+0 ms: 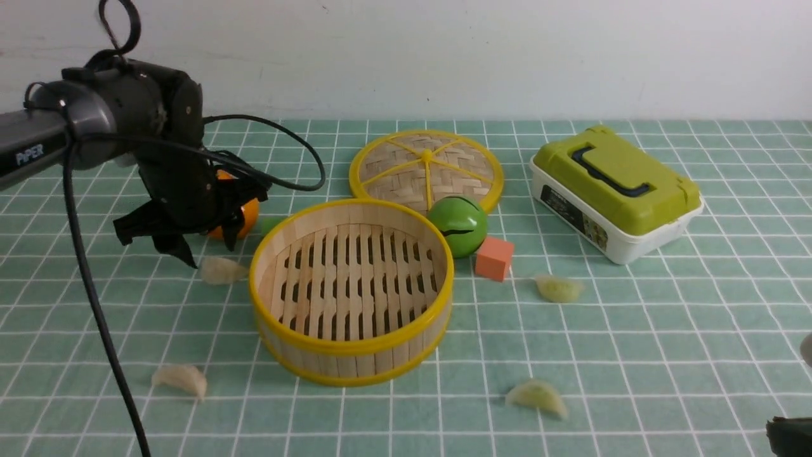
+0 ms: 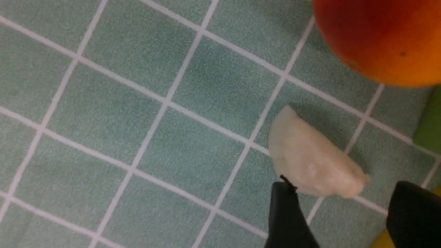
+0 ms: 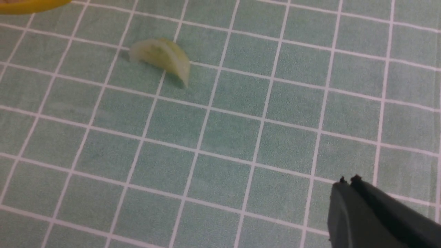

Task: Put the dumplings into the steamer on the table with the blue tablecloth.
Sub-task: 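Reach for and grasp a dumpling on the table with the left gripper, then place the dumpling into the bamboo steamer basket with the left gripper, then reach for and grasp a dumpling on the table with the left gripper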

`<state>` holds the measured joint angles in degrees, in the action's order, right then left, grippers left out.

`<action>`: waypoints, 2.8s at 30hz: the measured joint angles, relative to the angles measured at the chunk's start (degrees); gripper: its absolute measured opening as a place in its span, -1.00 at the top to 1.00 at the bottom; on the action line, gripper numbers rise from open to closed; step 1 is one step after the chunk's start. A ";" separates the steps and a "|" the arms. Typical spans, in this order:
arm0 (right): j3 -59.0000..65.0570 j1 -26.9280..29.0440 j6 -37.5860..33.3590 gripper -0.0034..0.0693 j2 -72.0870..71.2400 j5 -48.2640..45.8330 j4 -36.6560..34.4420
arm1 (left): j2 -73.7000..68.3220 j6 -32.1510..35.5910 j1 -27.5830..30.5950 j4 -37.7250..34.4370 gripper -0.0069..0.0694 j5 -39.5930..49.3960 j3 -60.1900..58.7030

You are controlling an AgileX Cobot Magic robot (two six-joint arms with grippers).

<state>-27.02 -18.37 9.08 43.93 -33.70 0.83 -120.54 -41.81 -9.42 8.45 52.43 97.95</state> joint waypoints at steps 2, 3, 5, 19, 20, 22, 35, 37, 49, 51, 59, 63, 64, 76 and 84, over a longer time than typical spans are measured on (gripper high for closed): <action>0.00 0.00 0.00 0.94 0.00 0.00 -0.06 | -1.61 -1.77 0.00 0.00 -0.20 0.06 0.60; 0.00 0.00 0.00 0.94 0.00 0.00 -0.06 | -1.85 -2.17 0.00 0.00 -0.20 0.06 0.67; 0.00 0.00 0.00 0.94 0.00 0.00 -0.20 | -2.94 -3.20 0.00 0.00 -0.21 -0.60 0.85; 0.00 0.00 0.00 0.92 0.00 0.22 -1.52 | -5.58 -3.24 -0.05 1.18 -0.09 -1.05 1.56; 0.00 0.00 0.00 0.92 0.00 0.22 -1.52 | -5.45 -2.18 -0.05 1.43 -0.08 -0.48 1.56; 0.00 0.00 0.00 0.92 0.00 0.22 -1.69 | -5.21 0.27 -0.05 1.75 0.07 1.31 1.56; 0.00 0.00 0.00 0.90 0.00 0.42 -2.12 | 0.37 14.54 0.00 0.41 0.61 8.73 1.43; 0.00 0.00 0.00 0.90 0.00 0.42 -2.17 | 0.56 15.86 -0.06 -1.17 0.61 9.48 1.43; 0.05 0.00 -0.04 0.89 0.00 0.72 -2.31 | 11.09 25.43 -8.79 -8.44 0.61 5.33 1.41; 0.05 0.00 -0.04 0.89 0.00 0.84 -2.31 | 10.19 26.28 -10.31 -8.44 0.61 4.89 1.41; 0.05 0.00 -0.04 0.87 0.00 0.85 -2.31 | 0.04 26.92 -11.51 -6.23 0.61 0.32 1.41; 0.05 0.00 -0.04 0.86 0.00 0.85 -2.31 | -1.24 26.92 -11.51 -6.23 0.54 -0.43 1.41; 0.05 0.00 -0.04 0.85 0.00 0.90 -2.31 | -1.24 26.27 -11.51 -6.48 0.43 -0.41 1.41; 0.05 0.00 -0.04 0.84 0.00 0.90 -2.31 | 13.49 26.57 -11.51 -6.00 -0.14 16.79 3.80; 0.05 0.00 -0.04 0.84 0.00 0.90 -2.31 | 30.05 21.68 -10.72 -4.35 0.07 7.83 -20.39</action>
<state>-26.97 -18.37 9.04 43.93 -32.80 -1.48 -90.49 -20.13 -20.14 4.10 60.25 77.57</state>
